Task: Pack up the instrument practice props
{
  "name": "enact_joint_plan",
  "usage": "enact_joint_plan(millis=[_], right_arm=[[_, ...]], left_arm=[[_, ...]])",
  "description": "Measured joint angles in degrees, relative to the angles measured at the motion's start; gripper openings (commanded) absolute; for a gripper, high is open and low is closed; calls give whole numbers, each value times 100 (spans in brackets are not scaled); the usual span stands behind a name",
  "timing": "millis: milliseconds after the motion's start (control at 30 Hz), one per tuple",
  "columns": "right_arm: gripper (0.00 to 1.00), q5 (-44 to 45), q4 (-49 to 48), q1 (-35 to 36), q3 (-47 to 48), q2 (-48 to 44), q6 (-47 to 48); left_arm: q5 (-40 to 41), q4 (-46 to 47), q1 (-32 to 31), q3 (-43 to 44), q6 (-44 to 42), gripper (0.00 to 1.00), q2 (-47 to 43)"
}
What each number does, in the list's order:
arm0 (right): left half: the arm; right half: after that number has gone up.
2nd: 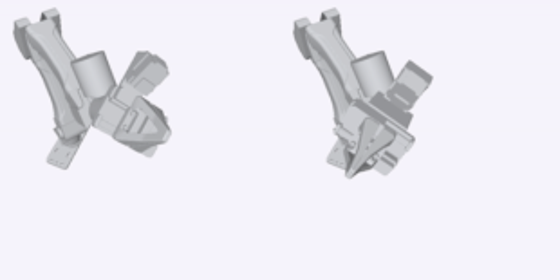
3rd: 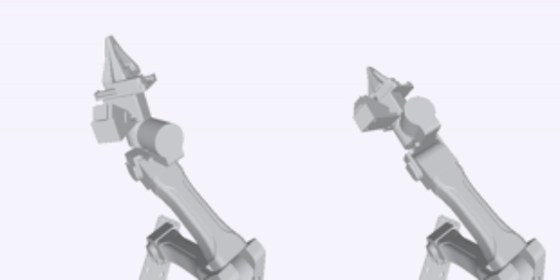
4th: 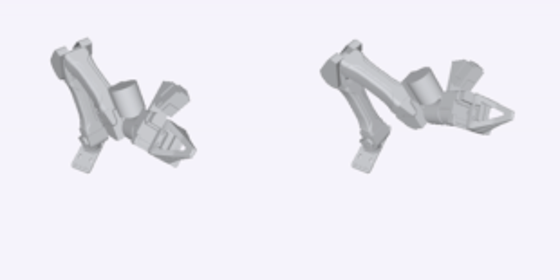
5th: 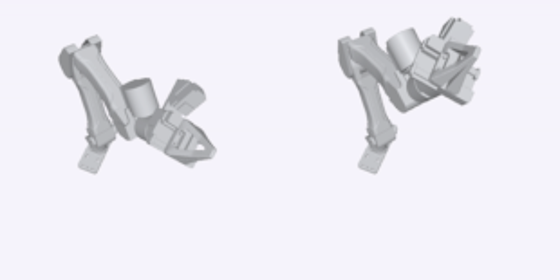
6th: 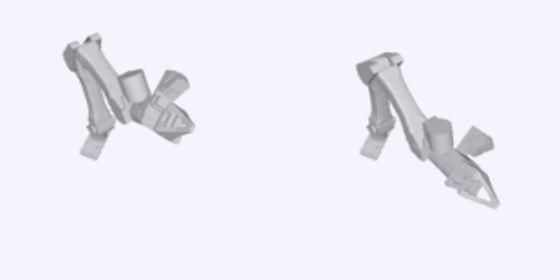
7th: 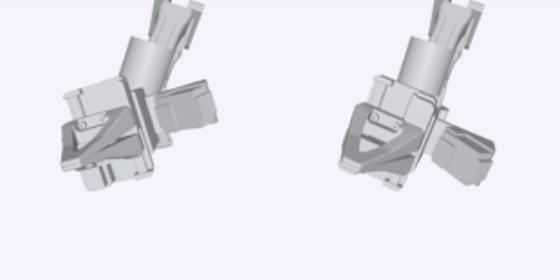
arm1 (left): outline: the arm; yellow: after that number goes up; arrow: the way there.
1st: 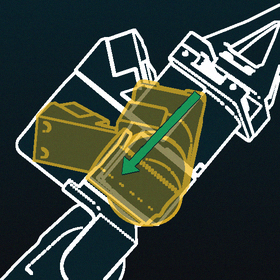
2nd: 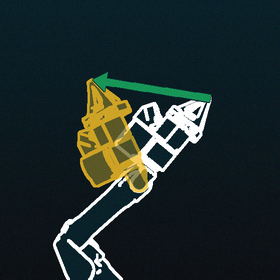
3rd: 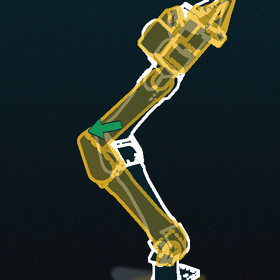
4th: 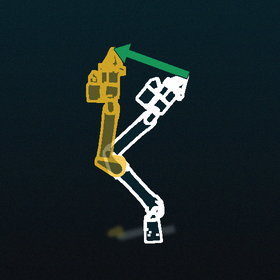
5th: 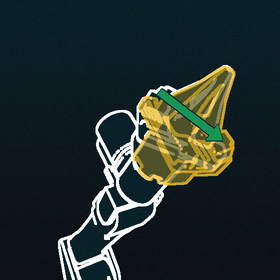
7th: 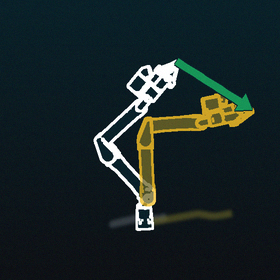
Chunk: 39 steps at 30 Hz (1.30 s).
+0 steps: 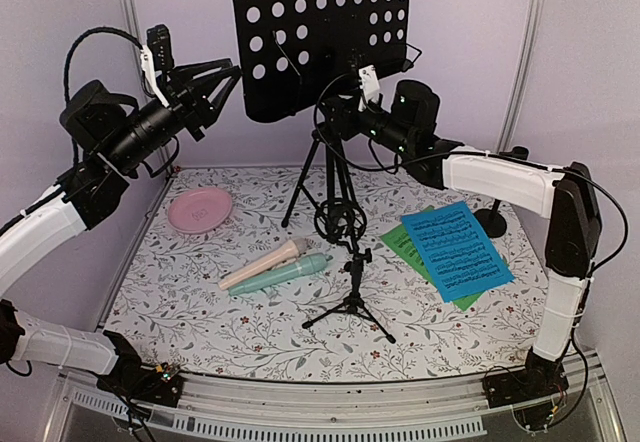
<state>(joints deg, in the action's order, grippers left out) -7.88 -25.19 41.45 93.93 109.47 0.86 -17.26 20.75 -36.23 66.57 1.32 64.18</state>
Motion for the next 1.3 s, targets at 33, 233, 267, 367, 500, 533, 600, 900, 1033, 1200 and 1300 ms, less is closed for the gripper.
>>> enact_joint_plan(millis=[33,233,267,367,500,533,600,900,1033,1200,1300], right_arm=[[48,2,-46,0,7,22,0],[46,28,-339,-39,37,223,-57],[44,24,-391,-52,61,264,-103],[38,-35,-490,-105,195,365,-229],[23,-216,-509,-151,319,455,-289],[20,-240,-520,-155,323,463,-286],[14,-328,-527,-179,323,466,-289],[3,-404,-527,-188,310,459,-256],[0,-446,-479,-188,280,407,-214],[0,-483,-278,-188,157,227,-90],[0,-483,-131,-188,114,122,-63]], left_arm=[[0,-2,0,0,-4,33,0],[2,0,0,0,-28,32,-2],[2,0,0,0,-28,32,-2],[4,0,0,-2,-31,32,-11],[13,0,0,-31,-48,32,-72],[20,-2,0,-37,-52,33,-94],[22,-2,0,-42,-61,33,-120],[46,-2,0,-48,-76,32,-140],[63,0,0,-52,-76,32,-140],[98,0,0,-55,-76,32,-140],[107,0,0,-55,-79,32,-138]])
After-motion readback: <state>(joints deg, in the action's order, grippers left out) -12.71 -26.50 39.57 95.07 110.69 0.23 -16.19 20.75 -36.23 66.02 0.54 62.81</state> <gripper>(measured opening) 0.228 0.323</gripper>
